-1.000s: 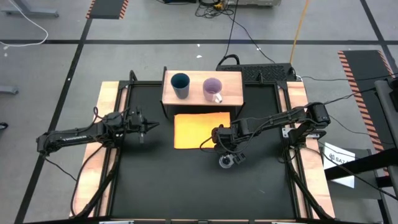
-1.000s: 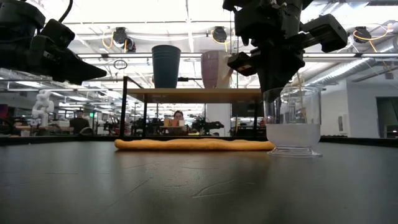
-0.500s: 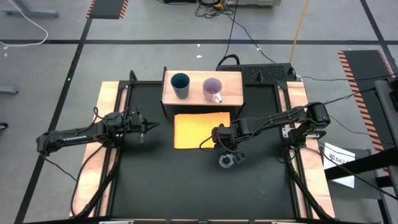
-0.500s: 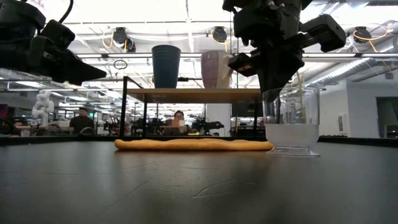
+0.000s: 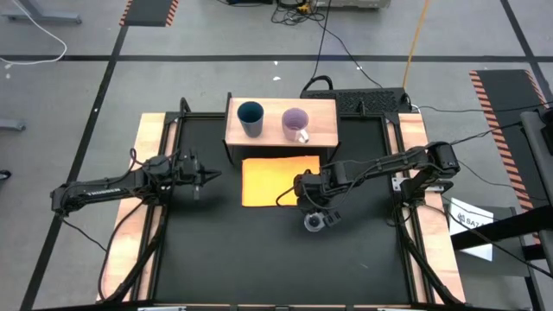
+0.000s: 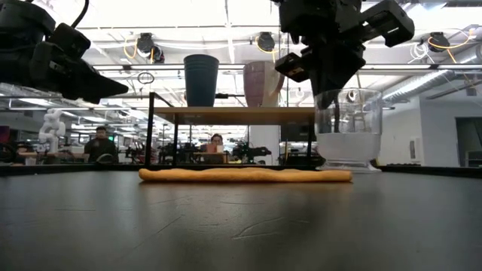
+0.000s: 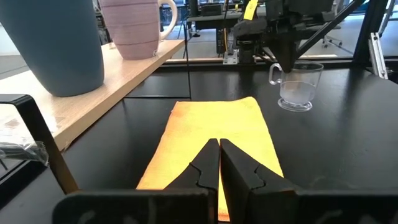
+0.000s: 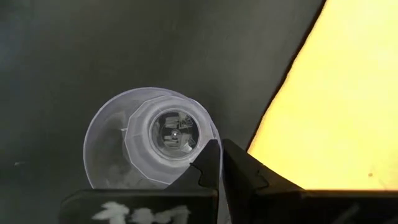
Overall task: Stack small to large cups/mugs on shelf
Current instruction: Put the transparent mug on the shelf
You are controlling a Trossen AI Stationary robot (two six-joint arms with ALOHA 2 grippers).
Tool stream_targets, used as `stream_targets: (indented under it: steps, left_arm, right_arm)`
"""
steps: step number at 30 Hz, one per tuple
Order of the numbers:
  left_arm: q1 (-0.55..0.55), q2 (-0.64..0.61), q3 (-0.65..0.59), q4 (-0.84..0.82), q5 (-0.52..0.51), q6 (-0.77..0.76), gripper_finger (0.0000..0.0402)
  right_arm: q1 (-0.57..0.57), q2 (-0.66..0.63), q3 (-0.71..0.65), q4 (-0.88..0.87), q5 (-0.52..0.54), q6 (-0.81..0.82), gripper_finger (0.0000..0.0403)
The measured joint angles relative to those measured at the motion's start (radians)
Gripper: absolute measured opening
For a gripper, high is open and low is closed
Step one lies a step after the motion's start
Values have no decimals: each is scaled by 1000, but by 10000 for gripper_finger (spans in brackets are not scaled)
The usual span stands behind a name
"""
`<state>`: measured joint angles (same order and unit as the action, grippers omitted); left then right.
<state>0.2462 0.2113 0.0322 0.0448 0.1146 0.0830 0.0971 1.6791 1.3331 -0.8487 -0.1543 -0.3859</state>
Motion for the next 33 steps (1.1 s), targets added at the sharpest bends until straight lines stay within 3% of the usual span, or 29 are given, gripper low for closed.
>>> stream_targets:
  steps: [7,17,33]
  left_arm:
    - [0,0,0,4,0,5,17]
    - [0,0,0,10,0,9,17]
    - [0,0,0,12,0,10,17]
  right_arm:
    - [0,0,18,-73,1,9,0]
    - [0,-1,181,-196,1,18,0]
    - [-11,-2,285,-314,3,8,0]
